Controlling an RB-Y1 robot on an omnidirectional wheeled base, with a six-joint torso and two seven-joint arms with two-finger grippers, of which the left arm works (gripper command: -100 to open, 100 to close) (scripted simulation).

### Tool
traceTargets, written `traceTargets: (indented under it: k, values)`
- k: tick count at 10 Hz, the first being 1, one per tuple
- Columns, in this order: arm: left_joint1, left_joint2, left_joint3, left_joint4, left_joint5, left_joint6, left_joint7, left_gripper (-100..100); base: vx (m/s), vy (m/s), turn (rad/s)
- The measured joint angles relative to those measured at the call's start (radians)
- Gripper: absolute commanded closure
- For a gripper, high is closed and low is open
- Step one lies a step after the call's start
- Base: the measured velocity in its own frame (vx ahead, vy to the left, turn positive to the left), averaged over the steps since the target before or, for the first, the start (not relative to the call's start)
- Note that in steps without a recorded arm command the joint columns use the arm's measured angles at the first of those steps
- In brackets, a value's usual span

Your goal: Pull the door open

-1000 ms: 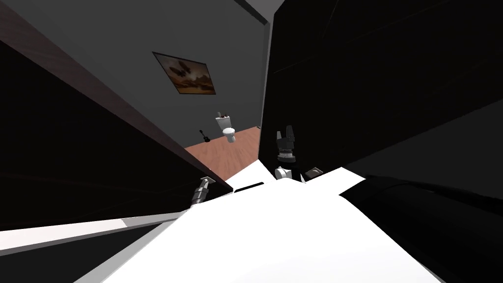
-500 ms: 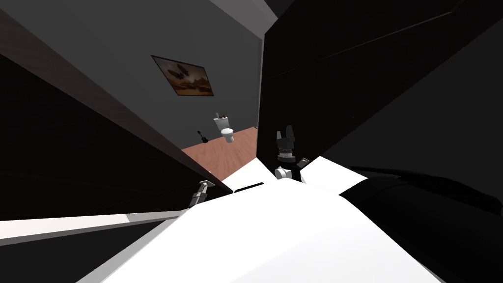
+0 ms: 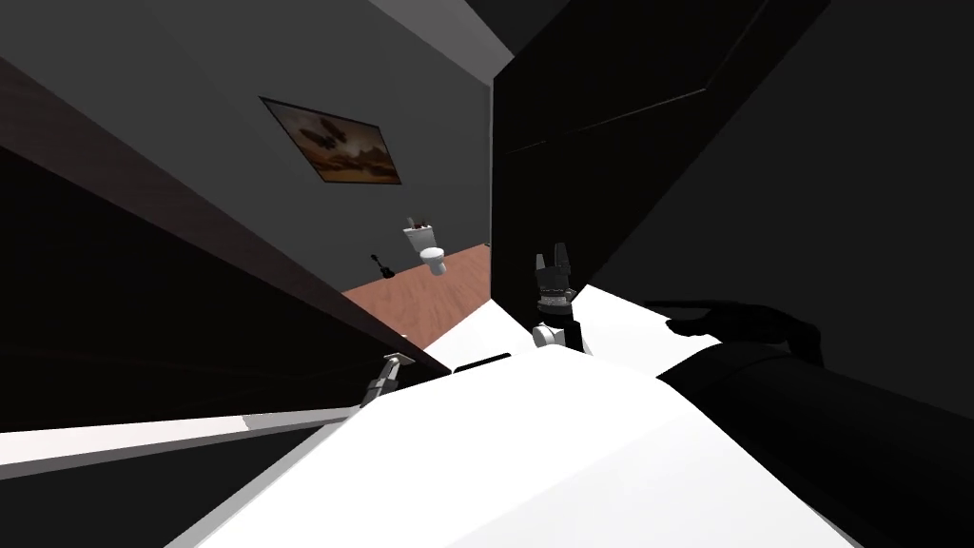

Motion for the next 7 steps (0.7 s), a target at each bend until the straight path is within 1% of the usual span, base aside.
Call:
traceTargets:
  k: [2,3,4,6,7]
  values:
    - [0.01,0.008,-0.007,0.01,-0.006,-0.023,0.009,100,-0.24,0.096,-0.158]
    - [0.008,0.011,-0.011,0.023,-0.009,-0.04,0.013,100,-0.109,0.022,-0.032]
    - [0.009,0.01,-0.014,0.026,-0.011,-0.042,0.013,100,-0.145,0.02,-0.09]
    - [-0.027,0.008,-0.017,0.055,0.0,-0.035,0.008,100,-0.2,0.043,-0.134]
    - [-0.041,0.006,-0.02,0.059,0.004,-0.026,0.005,100,-0.166,0.067,-0.117]
